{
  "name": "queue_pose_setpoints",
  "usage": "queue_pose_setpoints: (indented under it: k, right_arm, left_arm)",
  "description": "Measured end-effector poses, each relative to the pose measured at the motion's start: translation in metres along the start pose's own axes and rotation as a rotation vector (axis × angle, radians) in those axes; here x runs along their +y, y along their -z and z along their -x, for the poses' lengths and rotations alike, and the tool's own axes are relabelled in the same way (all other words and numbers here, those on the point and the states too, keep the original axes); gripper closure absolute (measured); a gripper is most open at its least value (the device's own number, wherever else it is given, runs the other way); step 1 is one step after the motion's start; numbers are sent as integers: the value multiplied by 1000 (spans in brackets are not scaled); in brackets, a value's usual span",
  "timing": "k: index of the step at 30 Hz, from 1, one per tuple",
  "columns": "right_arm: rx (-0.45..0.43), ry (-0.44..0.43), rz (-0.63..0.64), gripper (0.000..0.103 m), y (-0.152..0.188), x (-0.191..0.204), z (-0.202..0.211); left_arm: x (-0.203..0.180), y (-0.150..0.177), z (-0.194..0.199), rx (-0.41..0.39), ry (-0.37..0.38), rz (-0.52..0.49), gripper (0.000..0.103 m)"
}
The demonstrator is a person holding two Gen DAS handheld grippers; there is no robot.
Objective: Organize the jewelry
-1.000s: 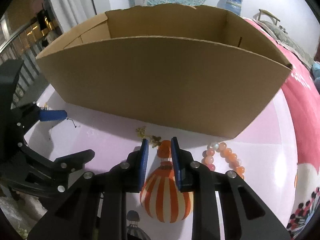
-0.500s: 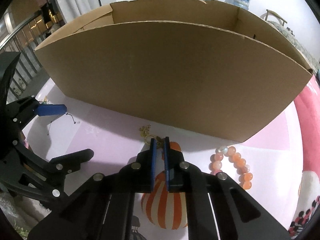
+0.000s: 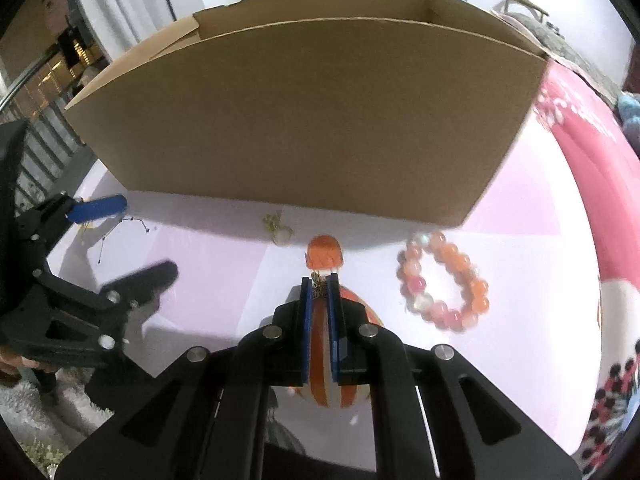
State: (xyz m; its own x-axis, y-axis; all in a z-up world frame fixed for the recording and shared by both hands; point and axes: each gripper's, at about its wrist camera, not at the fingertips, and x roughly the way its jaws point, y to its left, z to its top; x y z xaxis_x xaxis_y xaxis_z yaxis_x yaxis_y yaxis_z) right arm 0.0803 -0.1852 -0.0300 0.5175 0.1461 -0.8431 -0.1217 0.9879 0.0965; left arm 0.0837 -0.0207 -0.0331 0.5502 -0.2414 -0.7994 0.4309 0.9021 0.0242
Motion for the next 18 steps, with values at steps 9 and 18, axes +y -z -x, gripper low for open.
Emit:
queue_pose_setpoints:
  k: [9,18]
  right_arm:
    - [-15,16,-62,96,15,-10,8]
    - [-41,-14,-82,95,26,-23,15]
  left_arm:
    - [-34,-16,15,-126,222,-91,57]
    - [-51,-27,-17,-33,326,-84,85]
